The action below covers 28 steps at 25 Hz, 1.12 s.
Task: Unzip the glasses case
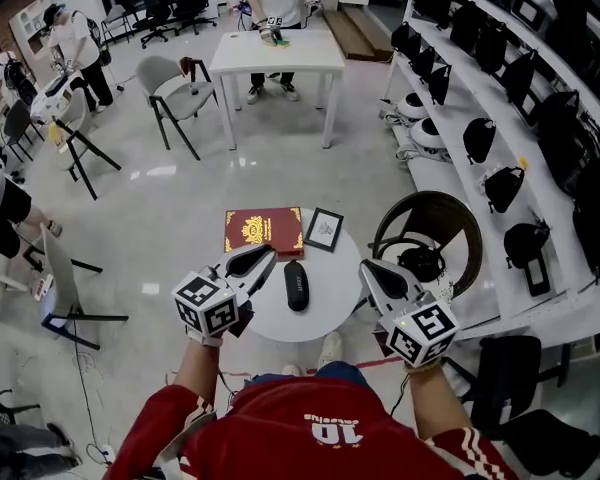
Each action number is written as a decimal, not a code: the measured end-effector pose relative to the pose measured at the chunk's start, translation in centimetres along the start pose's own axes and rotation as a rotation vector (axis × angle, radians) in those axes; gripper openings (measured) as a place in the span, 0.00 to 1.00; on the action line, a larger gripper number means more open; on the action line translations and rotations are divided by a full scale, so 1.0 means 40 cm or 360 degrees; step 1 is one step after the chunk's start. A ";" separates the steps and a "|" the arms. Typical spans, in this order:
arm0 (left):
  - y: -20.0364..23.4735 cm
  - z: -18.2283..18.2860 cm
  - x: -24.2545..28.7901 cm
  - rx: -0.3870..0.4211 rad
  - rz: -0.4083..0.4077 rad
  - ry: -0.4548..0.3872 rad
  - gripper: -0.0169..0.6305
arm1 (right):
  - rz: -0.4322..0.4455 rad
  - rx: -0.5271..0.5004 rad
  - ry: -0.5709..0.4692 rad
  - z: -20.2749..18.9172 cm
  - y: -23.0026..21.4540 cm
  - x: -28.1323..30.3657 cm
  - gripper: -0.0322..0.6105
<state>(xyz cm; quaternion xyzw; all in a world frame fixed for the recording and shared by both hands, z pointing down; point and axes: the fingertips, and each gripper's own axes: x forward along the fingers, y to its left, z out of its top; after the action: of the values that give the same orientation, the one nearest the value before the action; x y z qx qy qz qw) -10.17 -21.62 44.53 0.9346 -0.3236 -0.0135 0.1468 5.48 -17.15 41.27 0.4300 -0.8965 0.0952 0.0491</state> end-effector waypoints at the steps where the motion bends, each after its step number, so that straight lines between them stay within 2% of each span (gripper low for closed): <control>1: -0.006 0.002 0.000 -0.0002 -0.0018 -0.0002 0.13 | 0.0000 0.0001 -0.0002 0.001 0.001 0.000 0.07; 5: -0.010 -0.002 0.014 -0.0012 -0.0044 0.0007 0.27 | 0.0011 0.0000 -0.0014 0.003 0.002 0.003 0.07; 8: 0.027 -0.042 0.032 -0.0077 -0.0004 0.0030 0.30 | 0.0029 -0.0010 -0.0009 -0.003 0.009 0.006 0.07; 15: 0.158 -0.255 0.084 -0.0258 0.0161 0.0267 0.35 | 0.0046 -0.0009 0.0016 -0.032 0.006 0.015 0.07; 28: 0.293 -0.599 0.178 -0.0668 0.0287 0.0599 0.42 | 0.0025 0.0075 0.0102 -0.123 -0.067 0.023 0.07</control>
<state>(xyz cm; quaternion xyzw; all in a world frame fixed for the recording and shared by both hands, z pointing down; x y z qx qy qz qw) -8.69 -28.37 71.24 0.8374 -0.3625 0.1065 0.3949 7.01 -18.46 46.58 0.4207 -0.8953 0.1305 0.0669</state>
